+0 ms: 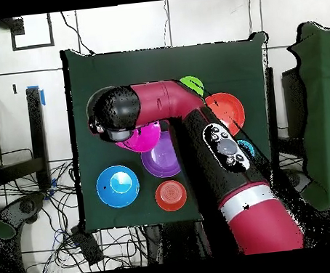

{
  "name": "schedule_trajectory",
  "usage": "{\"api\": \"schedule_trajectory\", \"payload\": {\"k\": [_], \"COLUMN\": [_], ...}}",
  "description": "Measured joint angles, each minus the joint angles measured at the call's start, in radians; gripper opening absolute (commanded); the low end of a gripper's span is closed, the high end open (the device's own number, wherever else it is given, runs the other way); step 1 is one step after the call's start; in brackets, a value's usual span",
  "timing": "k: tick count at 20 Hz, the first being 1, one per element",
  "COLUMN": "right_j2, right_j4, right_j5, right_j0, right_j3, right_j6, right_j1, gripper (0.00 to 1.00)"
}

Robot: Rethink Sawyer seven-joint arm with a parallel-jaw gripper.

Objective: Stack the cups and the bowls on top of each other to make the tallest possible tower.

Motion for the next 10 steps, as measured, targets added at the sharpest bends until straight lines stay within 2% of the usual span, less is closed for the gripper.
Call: {"api": "schedule_trajectory", "payload": {"k": [4,10], "right_j2": [-0.011,-0.039], "right_j4": [0.000,0.000], "right_j5": [0.000,0.024], "right_j0": [0.000,0.000], "right_j3": [0.005,0.012], "right_j6": [0.000,0.000], "right_j1": [-0.008,-0.064], "gripper": [0.00,0.00]}}
